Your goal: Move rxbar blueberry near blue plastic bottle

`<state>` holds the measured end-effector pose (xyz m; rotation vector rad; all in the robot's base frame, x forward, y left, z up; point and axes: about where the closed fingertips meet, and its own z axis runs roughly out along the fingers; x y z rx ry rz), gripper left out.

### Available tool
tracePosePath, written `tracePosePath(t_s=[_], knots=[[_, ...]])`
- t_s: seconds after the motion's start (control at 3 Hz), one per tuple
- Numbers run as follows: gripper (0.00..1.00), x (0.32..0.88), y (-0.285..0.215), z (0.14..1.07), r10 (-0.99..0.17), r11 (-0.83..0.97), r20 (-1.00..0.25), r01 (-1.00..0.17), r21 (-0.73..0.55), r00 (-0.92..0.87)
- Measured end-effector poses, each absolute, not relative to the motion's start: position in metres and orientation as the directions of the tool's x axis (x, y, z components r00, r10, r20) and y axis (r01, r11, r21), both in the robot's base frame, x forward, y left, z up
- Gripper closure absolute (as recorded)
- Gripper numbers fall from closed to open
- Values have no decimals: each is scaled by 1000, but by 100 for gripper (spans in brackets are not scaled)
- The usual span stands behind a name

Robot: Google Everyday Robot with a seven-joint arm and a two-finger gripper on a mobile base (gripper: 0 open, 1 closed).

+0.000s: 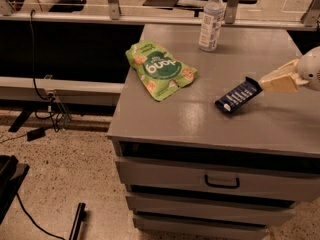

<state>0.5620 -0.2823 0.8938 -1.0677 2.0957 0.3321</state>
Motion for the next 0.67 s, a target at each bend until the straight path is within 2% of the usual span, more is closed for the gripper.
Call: tracePosePath(t_s=[0.67], knots=[[100, 602, -283, 899, -545, 614, -770, -784, -97, -332]])
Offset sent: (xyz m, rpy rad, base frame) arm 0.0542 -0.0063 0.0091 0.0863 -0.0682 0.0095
